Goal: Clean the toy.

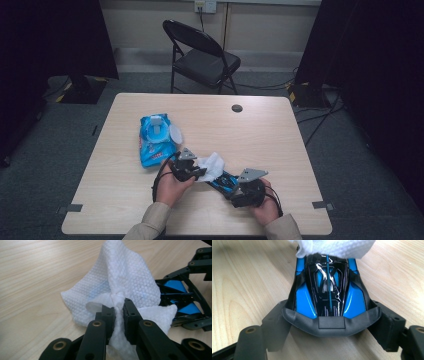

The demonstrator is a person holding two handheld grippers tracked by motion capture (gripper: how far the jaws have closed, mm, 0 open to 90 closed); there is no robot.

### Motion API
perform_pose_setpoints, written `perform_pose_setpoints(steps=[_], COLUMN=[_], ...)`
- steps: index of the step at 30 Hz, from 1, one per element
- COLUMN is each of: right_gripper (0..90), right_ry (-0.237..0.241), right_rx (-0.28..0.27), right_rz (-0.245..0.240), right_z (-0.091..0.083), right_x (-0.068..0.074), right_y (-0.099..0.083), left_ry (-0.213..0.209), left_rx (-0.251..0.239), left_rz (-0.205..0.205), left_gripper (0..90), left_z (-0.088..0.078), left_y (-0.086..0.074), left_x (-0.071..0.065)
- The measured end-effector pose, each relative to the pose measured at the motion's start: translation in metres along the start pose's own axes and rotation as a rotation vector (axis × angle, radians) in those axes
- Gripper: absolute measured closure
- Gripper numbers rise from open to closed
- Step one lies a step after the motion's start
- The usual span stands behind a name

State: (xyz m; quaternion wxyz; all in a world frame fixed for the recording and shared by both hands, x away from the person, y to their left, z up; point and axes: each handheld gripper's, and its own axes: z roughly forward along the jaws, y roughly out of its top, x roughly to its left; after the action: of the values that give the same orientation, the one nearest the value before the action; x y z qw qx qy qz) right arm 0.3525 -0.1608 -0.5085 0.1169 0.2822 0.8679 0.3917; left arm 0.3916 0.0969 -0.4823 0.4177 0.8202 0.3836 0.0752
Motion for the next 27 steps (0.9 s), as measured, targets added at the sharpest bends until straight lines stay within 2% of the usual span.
perform_pose_setpoints(steps=[2, 5, 7, 10, 12, 14, 17, 23, 27], right_gripper=[24.6, 24.6, 24.6, 24.6, 24.6, 24.6, 24.5, 24.5, 24.4], right_ry=[0.000, 0.000, 0.000, 0.000, -0.001, 0.000, -0.001, -0.001, -0.002], right_rx=[0.000, 0.000, 0.000, 0.000, 0.000, 0.000, 0.000, 0.000, 0.001], right_rz=[0.002, 0.002, 0.000, 0.002, 0.002, 0.002, 0.003, 0.003, 0.004], right_z=[0.000, 0.000, 0.000, 0.000, 0.000, 0.000, 0.000, 0.000, 0.000], right_x=[0.000, 0.000, 0.000, 0.000, 0.000, 0.000, 0.000, 0.000, 0.000], right_y=[0.000, 0.000, 0.000, 0.000, 0.000, 0.000, 0.000, 0.000, 0.000], left_ry=[0.017, 0.016, 0.031, 0.033, 0.036, 0.064, 0.084, 0.076, 0.071], left_rx=[-0.001, -0.008, -0.005, -0.012, -0.014, -0.003, 0.016, 0.039, 0.031], left_rz=[-0.005, -0.012, -0.003, -0.030, -0.026, -0.015, -0.047, -0.051, -0.055], left_gripper=[81.6, 81.5, 81.0, 80.8, 80.9, 80.9, 80.9, 81.1, 81.2], left_z=[0.000, 0.000, -0.001, 0.000, 0.000, -0.001, -0.002, -0.005, -0.009], left_y=[0.000, -0.002, -0.002, -0.003, -0.003, -0.003, -0.006, -0.019, -0.025], left_x=[0.002, 0.005, 0.006, 0.009, 0.009, 0.010, 0.015, 0.019, 0.019])
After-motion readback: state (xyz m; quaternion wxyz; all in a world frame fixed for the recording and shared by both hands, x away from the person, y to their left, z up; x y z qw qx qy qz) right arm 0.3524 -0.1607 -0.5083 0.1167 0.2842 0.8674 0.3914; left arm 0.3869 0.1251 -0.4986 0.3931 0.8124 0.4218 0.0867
